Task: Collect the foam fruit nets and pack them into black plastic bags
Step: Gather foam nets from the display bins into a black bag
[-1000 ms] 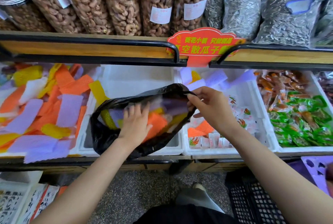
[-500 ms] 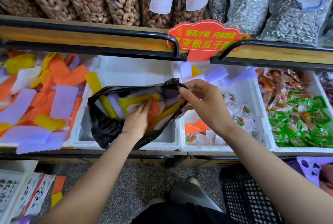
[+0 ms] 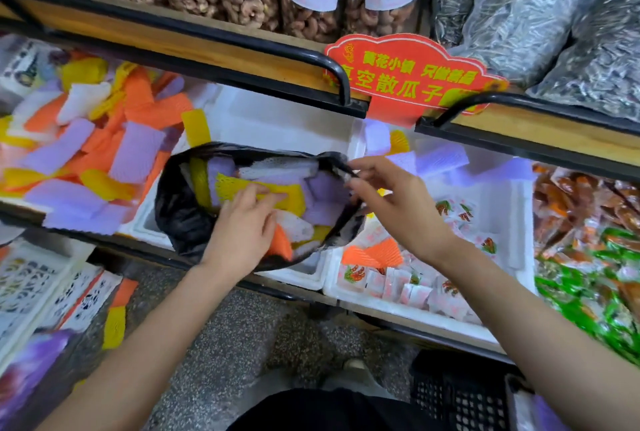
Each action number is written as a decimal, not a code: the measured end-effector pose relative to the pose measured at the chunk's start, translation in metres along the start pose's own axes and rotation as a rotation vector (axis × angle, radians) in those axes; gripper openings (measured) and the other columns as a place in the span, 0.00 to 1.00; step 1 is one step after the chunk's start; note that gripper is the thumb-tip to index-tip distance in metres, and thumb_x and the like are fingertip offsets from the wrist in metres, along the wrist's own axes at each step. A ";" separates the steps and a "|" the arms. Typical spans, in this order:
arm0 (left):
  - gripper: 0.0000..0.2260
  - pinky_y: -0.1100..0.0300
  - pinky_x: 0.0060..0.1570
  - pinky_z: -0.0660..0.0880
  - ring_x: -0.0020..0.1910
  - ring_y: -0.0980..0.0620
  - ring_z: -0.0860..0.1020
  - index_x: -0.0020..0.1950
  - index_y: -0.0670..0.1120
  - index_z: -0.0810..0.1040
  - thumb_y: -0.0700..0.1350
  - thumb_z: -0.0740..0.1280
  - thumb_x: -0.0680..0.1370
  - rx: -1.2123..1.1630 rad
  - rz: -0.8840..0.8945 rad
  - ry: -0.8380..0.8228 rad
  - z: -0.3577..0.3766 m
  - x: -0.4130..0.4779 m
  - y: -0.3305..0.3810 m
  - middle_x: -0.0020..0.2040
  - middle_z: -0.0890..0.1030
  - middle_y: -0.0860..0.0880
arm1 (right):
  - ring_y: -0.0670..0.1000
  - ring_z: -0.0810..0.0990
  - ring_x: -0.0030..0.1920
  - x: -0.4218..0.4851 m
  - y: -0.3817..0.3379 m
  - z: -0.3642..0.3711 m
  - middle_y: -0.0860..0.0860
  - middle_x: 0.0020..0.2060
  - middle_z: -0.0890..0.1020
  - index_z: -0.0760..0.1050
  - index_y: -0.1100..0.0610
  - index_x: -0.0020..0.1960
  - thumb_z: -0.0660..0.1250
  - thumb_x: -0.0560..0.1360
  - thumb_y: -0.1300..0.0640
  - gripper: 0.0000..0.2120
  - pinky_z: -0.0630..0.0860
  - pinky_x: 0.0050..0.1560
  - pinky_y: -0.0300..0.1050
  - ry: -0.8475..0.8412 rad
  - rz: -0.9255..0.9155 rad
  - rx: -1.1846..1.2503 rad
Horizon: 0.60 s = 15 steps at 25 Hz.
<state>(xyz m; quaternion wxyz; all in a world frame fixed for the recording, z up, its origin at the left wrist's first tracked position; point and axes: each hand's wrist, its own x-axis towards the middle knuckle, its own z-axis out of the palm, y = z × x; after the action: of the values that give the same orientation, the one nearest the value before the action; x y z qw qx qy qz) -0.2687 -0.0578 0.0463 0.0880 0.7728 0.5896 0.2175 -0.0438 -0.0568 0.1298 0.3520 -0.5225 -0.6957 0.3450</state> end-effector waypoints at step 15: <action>0.22 0.50 0.60 0.69 0.62 0.42 0.72 0.66 0.43 0.71 0.35 0.64 0.71 0.028 0.001 -0.388 0.188 0.008 0.146 0.63 0.74 0.43 | 0.59 0.54 0.74 -0.021 0.295 -0.070 0.60 0.73 0.58 0.55 0.59 0.74 0.60 0.78 0.58 0.26 0.54 0.73 0.53 -0.524 0.253 -0.843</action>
<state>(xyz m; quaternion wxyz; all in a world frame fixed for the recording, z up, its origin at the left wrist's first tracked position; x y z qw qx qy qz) -0.0569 -0.0695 -0.0616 0.1889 0.8017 0.5643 0.0563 0.1631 -0.0058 -0.0872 -0.1201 -0.5952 -0.7706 0.1936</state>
